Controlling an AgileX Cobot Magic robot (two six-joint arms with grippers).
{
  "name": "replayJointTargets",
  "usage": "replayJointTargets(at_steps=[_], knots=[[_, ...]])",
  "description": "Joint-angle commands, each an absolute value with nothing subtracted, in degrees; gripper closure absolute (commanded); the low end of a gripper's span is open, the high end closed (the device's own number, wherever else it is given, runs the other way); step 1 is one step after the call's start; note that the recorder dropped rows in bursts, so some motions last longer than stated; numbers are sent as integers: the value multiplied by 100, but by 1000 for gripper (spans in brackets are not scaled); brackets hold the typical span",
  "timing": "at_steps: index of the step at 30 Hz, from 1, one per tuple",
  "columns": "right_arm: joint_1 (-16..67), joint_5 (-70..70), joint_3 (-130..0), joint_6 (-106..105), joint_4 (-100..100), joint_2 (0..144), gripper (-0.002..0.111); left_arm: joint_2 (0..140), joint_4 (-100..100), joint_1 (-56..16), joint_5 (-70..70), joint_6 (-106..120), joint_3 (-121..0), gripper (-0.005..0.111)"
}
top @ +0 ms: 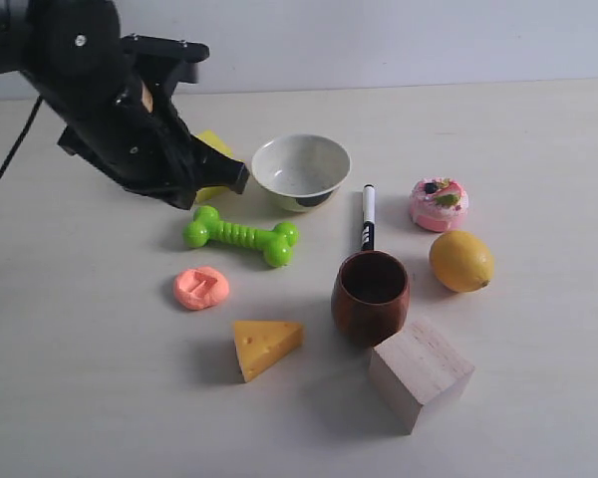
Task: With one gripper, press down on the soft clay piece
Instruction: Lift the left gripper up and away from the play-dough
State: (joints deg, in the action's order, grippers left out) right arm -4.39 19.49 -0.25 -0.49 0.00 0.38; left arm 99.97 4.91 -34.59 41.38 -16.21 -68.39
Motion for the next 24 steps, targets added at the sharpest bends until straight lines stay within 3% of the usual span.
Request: replayJointTargets(at_steps=[1,10,24], knots=[[-465,1914,0,-43,-39,0,108,9255,525,-3487,3595,-1823,-6100,103],[-465,1914,0,-43,-39,0,108,7760,525,-3487,3122,-1838,-5184,103],[-465,1914,0,-43,-39,0,108,6654,818,-3487,3142,-1785,-5129,103]])
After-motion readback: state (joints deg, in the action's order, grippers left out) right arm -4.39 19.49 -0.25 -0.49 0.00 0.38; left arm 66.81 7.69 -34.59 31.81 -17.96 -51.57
